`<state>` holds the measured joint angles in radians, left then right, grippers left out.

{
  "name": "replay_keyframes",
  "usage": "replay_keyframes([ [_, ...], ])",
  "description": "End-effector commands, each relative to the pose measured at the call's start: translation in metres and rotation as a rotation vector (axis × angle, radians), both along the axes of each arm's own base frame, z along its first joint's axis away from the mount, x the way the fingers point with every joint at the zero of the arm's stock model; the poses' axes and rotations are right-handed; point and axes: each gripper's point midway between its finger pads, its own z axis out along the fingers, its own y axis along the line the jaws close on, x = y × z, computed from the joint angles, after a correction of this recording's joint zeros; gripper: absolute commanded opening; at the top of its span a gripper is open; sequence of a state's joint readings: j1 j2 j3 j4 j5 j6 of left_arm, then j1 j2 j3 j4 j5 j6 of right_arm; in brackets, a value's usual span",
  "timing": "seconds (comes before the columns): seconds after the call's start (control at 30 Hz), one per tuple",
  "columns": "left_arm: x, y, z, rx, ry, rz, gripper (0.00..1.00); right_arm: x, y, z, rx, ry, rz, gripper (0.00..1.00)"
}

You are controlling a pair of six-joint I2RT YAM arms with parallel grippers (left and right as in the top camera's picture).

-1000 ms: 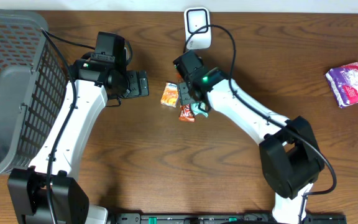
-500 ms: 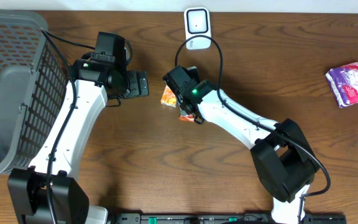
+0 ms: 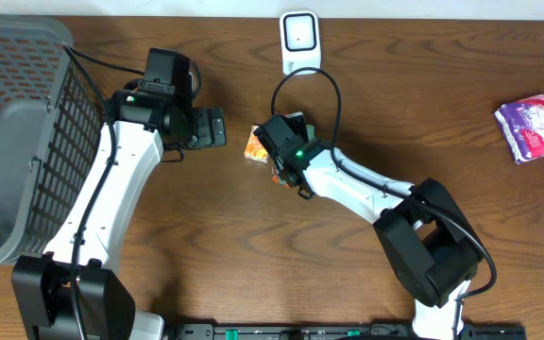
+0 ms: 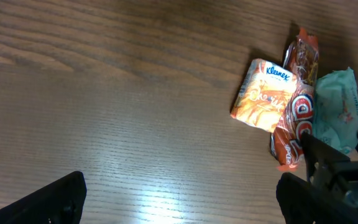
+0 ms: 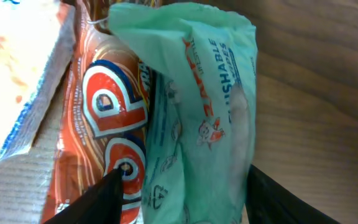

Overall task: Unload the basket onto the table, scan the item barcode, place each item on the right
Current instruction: 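Lower the right gripper onto the green wipes pouch and grasp it, then lift the wipes pouch and hold it up to the scanner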

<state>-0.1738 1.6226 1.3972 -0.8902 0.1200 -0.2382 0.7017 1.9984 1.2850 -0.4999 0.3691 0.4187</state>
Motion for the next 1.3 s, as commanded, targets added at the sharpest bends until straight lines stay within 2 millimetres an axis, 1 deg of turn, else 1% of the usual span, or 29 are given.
replay_keyframes([
  [0.0, -0.001, 0.004, 0.001, 0.017, -0.005, 0.003, 0.98, -0.004, -0.011, -0.016, -0.028, 0.006, -0.024, 0.57],
  [0.07, -0.001, 0.004, 0.001, 0.017, -0.005, 0.003, 0.98, -0.003, -0.015, -0.018, -0.027, 0.005, -0.031, 0.56],
  [0.1, -0.001, 0.004, 0.001, 0.017, -0.005, 0.003, 0.98, -0.001, -0.018, -0.018, -0.028, 0.006, -0.039, 0.51],
  [0.17, -0.001, 0.004, 0.001, 0.017, -0.005, 0.003, 0.98, 0.002, -0.024, -0.019, -0.028, 0.008, -0.055, 0.36],
  [0.2, -0.001, 0.004, 0.001, 0.017, -0.005, 0.003, 0.98, 0.002, -0.026, -0.019, -0.025, 0.012, -0.06, 0.32],
  [0.23, -0.001, 0.004, 0.001, 0.017, -0.005, 0.003, 0.98, 0.003, -0.028, -0.019, -0.019, 0.018, -0.065, 0.3],
  [0.33, -0.001, 0.004, 0.001, 0.017, -0.005, 0.003, 0.98, 0.005, -0.028, -0.017, 0.014, 0.034, -0.068, 0.3],
  [0.4, -0.001, 0.004, 0.001, 0.017, -0.005, 0.003, 0.98, 0.006, -0.027, -0.011, 0.044, 0.043, -0.07, 0.29],
  [0.47, -0.001, 0.004, 0.001, 0.017, -0.005, 0.003, 0.98, 0.008, -0.026, -0.002, 0.085, 0.049, -0.072, 0.23],
  [0.5, -0.001, 0.004, 0.001, 0.017, -0.005, 0.003, 0.98, 0.008, -0.025, 0.003, 0.112, 0.055, -0.07, 0.18],
  [0.57, -0.001, 0.004, 0.001, 0.017, -0.005, 0.003, 0.98, 0.01, -0.023, 0.013, 0.176, 0.067, -0.067, 0.05],
  [0.6, -0.001, 0.004, 0.001, 0.017, -0.005, 0.003, 0.98, 0.01, -0.022, 0.018, 0.222, 0.079, -0.063, 0.01],
  [0.7, -0.001, 0.004, 0.001, 0.017, -0.005, 0.003, 0.98, 0.012, -0.021, 0.03, 0.341, 0.119, -0.058, 0.01],
  [0.73, -0.001, 0.004, 0.001, 0.017, -0.005, 0.003, 0.98, 0.013, -0.024, 0.034, 0.4, 0.146, -0.063, 0.01],
  [0.87, -0.001, 0.004, 0.001, 0.017, -0.005, 0.003, 0.98, 0.016, -0.037, 0.038, 0.587, 0.247, -0.086, 0.01],
  [0.9, -0.001, 0.004, 0.001, 0.017, -0.005, 0.003, 0.98, 0.016, -0.041, 0.04, 0.671, 0.29, -0.085, 0.01],
  [1.0, -0.001, 0.004, 0.001, 0.017, -0.005, 0.003, 0.98, 0.016, -0.047, 0.044, 0.847, 0.372, -0.058, 0.01],
  [1.07, -0.001, 0.004, 0.001, 0.017, -0.005, 0.003, 0.98, 0.014, -0.054, 0.04, 0.97, 0.442, -0.07, 0.01],
  [1.13, -0.001, 0.004, 0.001, 0.017, -0.005, 0.003, 0.98, 0.011, -0.059, 0.033, 1.053, 0.497, -0.089, 0.01],
  [1.27, -0.001, 0.004, 0.001, 0.017, -0.005, 0.003, 0.98, 0.011, -0.065, 0.02, 1.196, 0.559, -0.095, 0.01],
])
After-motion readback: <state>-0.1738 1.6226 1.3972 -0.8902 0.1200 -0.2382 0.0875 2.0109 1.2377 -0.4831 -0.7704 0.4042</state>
